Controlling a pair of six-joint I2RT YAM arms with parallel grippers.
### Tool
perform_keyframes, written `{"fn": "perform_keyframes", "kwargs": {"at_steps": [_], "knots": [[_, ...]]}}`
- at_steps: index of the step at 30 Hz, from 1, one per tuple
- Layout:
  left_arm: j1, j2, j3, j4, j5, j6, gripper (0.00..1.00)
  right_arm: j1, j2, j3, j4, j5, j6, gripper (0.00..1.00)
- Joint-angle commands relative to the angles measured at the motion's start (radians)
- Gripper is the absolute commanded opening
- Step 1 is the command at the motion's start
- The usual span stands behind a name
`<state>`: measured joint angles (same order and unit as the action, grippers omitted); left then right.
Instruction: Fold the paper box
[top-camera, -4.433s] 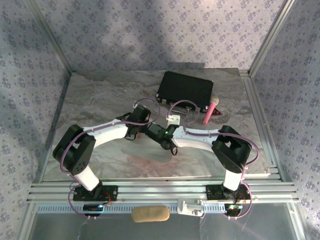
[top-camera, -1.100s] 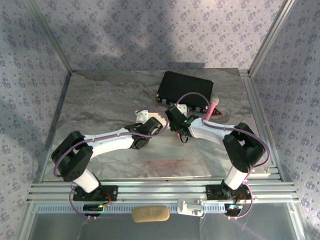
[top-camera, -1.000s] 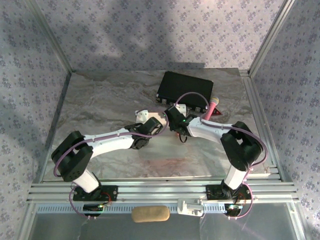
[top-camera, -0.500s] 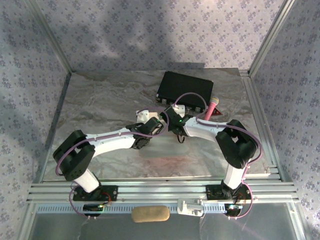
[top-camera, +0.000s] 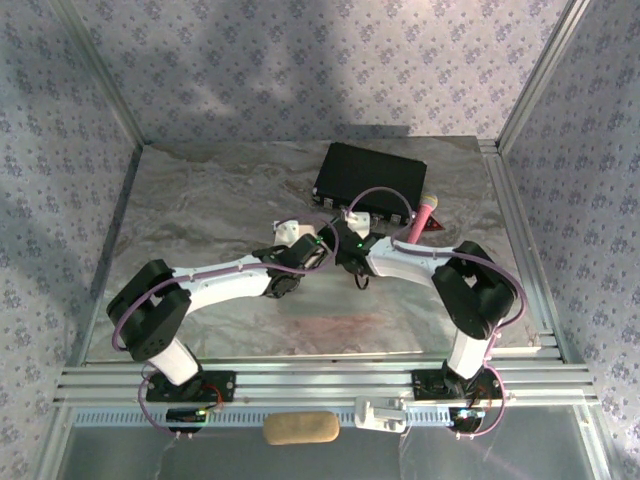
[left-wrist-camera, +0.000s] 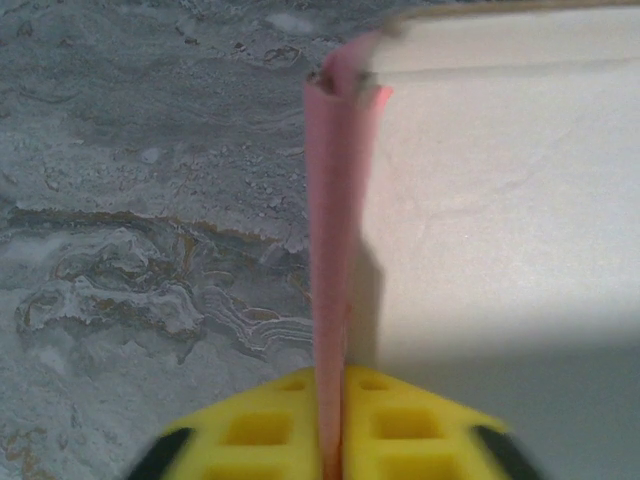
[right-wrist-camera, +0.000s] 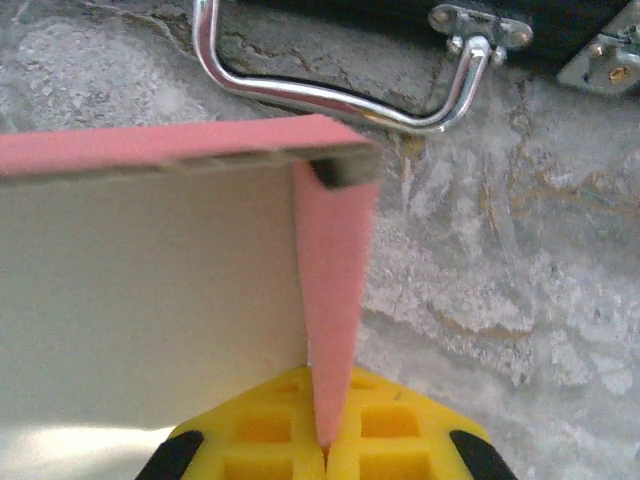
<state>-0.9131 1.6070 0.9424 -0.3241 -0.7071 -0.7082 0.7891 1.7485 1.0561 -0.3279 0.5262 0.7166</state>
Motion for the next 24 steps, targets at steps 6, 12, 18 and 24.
{"fn": "perform_keyframes", "kwargs": {"at_steps": [6, 12, 18, 24], "knots": [[0.044, -0.112, 0.131, -0.115, 0.111, 0.013, 0.7, -0.026, -0.006, 0.055, -0.168, -0.082, 0.166, 0.0], [0.045, -0.254, 0.283, -0.262, 0.094, 0.041, 0.71, -0.059, 0.038, 0.127, -0.264, -0.244, 0.387, 0.0], [0.043, -0.364, 0.36, -0.348, 0.146, 0.024, 0.68, -0.105, 0.019, 0.094, -0.226, -0.448, 0.681, 0.0], [0.033, -0.441, 0.361, -0.447, 0.163, -0.014, 0.66, -0.117, 0.034, 0.044, -0.182, -0.717, 1.093, 0.0]]}}
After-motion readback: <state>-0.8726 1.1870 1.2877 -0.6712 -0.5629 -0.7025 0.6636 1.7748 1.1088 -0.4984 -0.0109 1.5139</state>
